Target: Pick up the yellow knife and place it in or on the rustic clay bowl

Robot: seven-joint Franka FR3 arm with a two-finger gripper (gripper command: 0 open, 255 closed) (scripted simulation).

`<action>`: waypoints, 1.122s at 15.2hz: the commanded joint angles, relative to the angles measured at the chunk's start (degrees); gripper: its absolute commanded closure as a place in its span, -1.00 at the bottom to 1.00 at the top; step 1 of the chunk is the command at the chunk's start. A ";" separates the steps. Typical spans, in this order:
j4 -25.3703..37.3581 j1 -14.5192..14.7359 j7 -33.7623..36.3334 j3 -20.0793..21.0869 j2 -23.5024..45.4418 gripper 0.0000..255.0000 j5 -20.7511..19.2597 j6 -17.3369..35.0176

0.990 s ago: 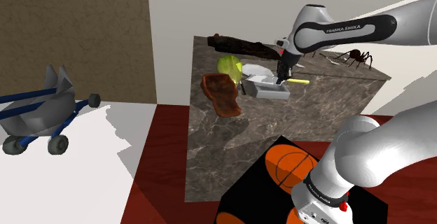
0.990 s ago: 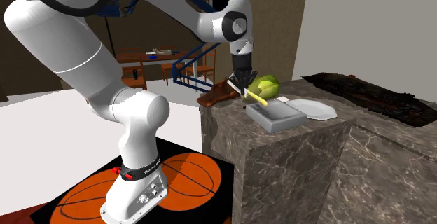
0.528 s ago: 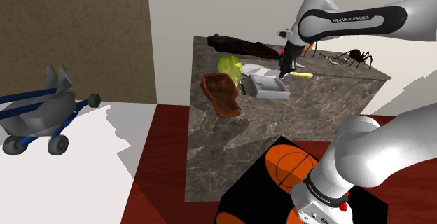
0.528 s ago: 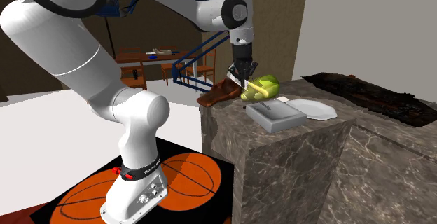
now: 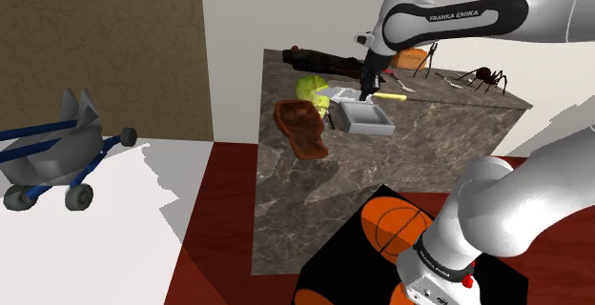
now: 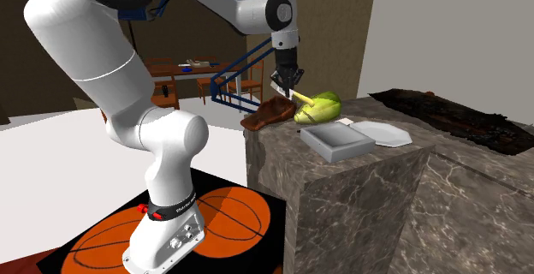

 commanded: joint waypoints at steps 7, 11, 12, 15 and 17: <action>8.71 5.64 6.33 4.05 11.21 1.00 5.56 0.97; 14.65 7.89 8.79 5.72 17.44 1.00 8.23 0.58; 16.30 8.38 9.34 6.11 19.06 1.00 8.88 0.39; 19.59 9.33 10.52 6.92 22.86 1.00 10.31 0.55; 18.36 9.28 10.55 6.87 23.16 1.00 10.36 2.07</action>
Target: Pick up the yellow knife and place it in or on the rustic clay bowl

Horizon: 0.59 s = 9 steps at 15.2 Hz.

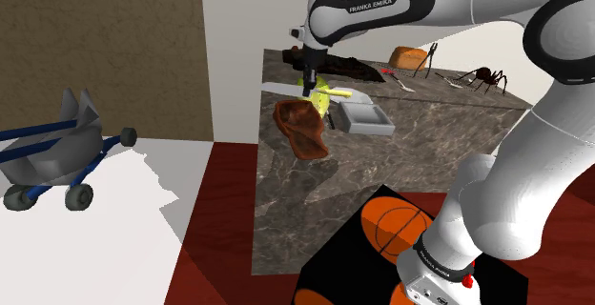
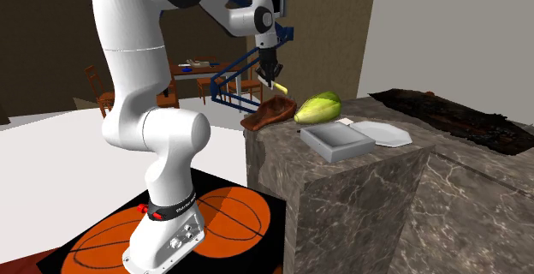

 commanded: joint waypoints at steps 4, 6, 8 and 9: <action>-2.39 -0.02 0.09 -0.09 1.29 1.00 0.36 3.63; -3.47 -0.06 0.08 -0.15 1.75 1.00 0.47 5.14; -4.50 -0.09 0.04 -0.20 2.26 1.00 0.61 6.66; -4.99 -0.11 0.02 -0.23 2.54 1.00 0.69 7.41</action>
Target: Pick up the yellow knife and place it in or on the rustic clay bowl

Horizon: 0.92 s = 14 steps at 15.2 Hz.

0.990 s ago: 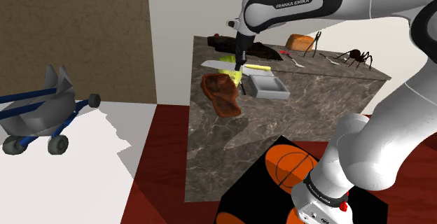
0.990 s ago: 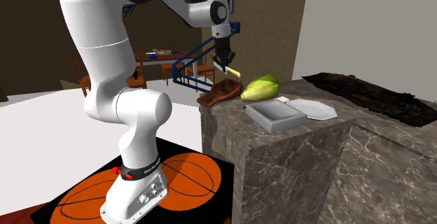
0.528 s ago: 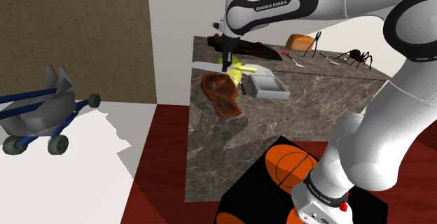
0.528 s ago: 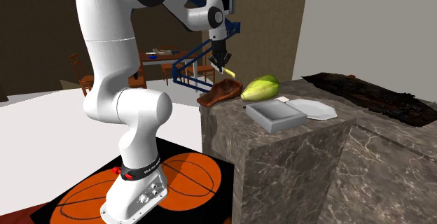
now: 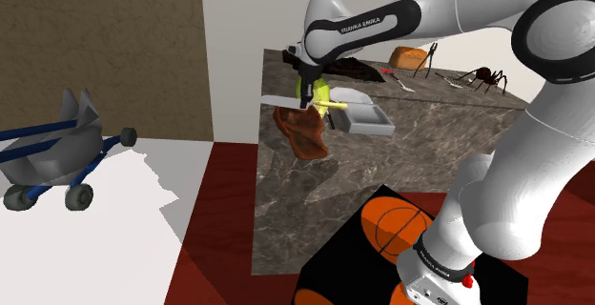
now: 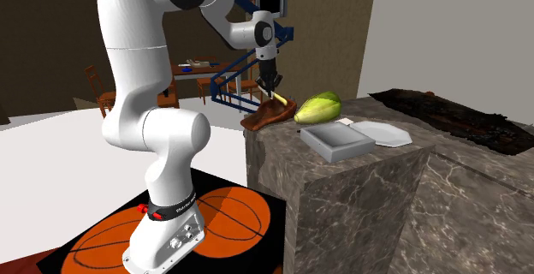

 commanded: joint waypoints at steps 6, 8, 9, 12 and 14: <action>-1.43 -0.04 -0.06 -0.06 0.89 1.00 0.27 2.31; -1.43 -0.04 -0.06 -0.06 0.89 1.00 0.27 2.31; -1.43 -0.04 -0.06 -0.06 0.89 1.00 0.27 2.31; -1.43 -0.04 -0.05 -0.06 0.89 -1.00 0.27 2.30; -1.43 -0.04 -0.05 -0.06 0.89 -1.00 0.27 2.30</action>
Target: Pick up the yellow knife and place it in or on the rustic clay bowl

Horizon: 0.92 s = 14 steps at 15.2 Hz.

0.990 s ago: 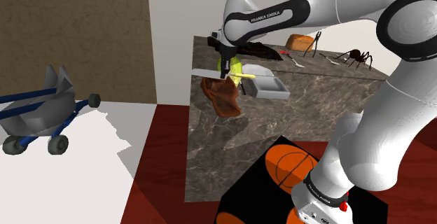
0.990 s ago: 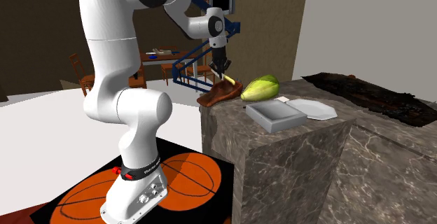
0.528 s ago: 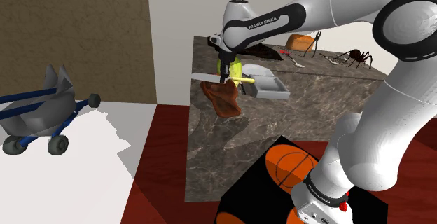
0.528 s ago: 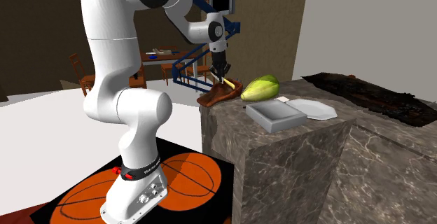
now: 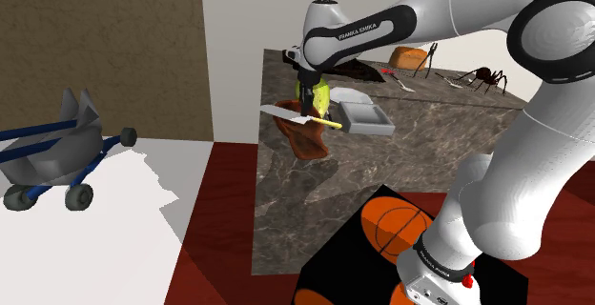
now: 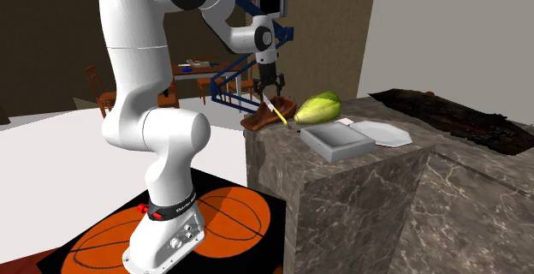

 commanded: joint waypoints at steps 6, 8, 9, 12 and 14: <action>3.93 0.39 0.79 0.51 -3.22 -1.00 -1.03 -7.02; 3.92 0.38 0.79 0.51 -3.23 -1.00 -1.03 -7.02; 3.93 0.38 0.79 0.51 -3.22 -1.00 -1.03 -7.02; 3.93 0.38 0.79 0.51 -3.22 -1.00 -1.03 -7.02; 3.93 0.38 0.79 0.51 -3.22 -1.00 -1.03 -7.02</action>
